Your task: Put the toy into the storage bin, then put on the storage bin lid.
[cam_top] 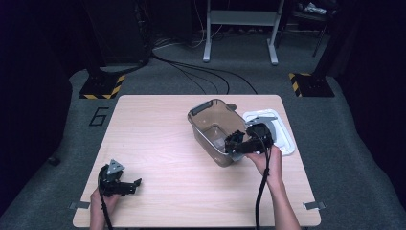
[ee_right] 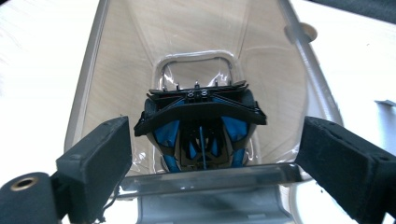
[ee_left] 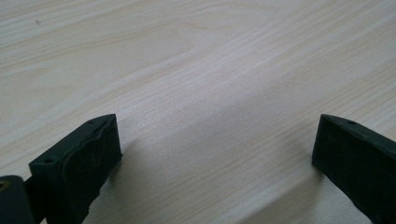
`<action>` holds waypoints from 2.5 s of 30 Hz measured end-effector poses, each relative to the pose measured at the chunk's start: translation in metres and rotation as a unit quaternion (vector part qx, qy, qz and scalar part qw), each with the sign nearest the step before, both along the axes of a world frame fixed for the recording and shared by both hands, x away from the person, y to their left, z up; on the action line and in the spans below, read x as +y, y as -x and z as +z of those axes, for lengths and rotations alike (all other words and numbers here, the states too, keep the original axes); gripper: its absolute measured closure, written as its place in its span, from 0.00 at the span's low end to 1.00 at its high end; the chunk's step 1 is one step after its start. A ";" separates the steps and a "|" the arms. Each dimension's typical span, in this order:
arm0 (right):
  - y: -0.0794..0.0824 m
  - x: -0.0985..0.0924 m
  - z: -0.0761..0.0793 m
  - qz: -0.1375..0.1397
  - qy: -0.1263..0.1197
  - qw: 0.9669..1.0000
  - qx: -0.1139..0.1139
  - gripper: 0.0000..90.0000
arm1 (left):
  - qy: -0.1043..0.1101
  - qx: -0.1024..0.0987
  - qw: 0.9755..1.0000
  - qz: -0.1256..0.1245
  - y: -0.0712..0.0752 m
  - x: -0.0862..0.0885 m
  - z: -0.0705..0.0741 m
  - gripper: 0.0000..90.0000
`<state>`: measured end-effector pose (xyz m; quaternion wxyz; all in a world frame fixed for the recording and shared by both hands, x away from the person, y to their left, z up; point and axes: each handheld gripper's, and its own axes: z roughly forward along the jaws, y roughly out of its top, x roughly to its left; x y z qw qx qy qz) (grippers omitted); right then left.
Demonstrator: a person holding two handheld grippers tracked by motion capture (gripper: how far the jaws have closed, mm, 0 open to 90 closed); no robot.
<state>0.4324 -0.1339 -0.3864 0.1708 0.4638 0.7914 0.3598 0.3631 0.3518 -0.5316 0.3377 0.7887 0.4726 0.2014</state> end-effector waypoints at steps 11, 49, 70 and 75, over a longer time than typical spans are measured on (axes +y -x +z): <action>0.008 -0.024 0.012 -0.018 -0.009 1.000 -0.023 0.05 | 0.000 0.001 1.000 0.000 0.000 0.000 0.000 0.01; -0.048 -0.094 -0.042 -0.135 -0.007 0.991 0.016 0.13 | -0.001 0.000 1.000 -0.001 0.000 0.000 0.000 0.01; -0.087 -0.108 -0.093 -0.212 0.008 0.977 0.019 0.49 | -0.001 0.000 1.000 -0.001 0.000 0.000 0.000 0.01; -0.092 -0.106 -0.099 -0.215 0.024 0.976 0.026 0.54 | -0.001 -0.001 1.000 -0.001 0.000 0.000 0.000 0.01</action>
